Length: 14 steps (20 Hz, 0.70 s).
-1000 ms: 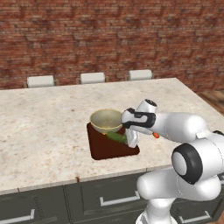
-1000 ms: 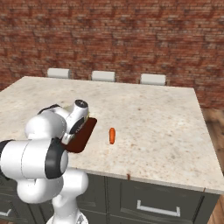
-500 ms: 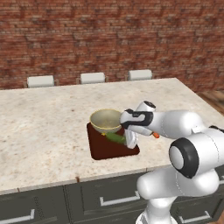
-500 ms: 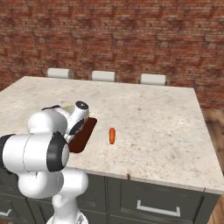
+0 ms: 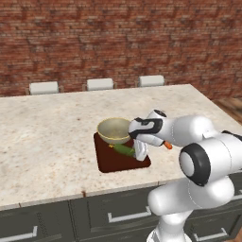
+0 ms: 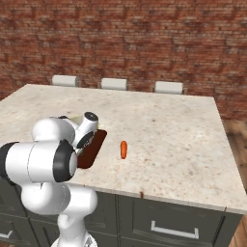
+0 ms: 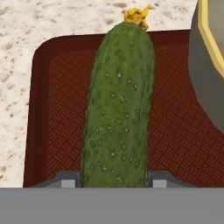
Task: Place the two vegetables and bowl onto the tray for setting up a vegetable dip station.
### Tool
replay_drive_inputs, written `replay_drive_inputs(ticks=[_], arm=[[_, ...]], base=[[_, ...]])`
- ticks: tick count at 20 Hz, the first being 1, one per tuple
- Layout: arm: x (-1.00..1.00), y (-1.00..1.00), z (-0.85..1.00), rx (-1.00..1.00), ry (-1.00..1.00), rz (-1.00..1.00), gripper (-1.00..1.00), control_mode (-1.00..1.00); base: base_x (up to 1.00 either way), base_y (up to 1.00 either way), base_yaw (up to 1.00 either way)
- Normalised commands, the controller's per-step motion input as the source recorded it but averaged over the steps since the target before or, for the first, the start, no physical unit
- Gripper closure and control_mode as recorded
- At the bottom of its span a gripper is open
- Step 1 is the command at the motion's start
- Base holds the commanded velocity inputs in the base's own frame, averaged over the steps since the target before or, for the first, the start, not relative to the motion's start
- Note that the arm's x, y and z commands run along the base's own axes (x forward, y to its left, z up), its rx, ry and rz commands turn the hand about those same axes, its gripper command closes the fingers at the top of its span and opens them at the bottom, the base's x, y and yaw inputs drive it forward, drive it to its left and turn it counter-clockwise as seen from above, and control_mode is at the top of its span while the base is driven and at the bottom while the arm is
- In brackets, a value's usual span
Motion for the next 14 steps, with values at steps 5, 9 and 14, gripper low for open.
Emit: replay_drive_inputs(ticks=[5, 9, 14], arm=[[0.01, 0.01, -0.06, 0.01, 0.03, 0.0, 1.0, -1.0], [0.01, 0.0, -0.07, 0.01, 0.03, 0.0, 1.0, -1.0], [0.0, 0.01, -0.05, 0.01, 0.02, 0.0, 1.0, -1.0]], base=[[0.0, 0.0, 0.0], [0.0, 0.0, 0.0], [0.0, 0.0, 0.0]])
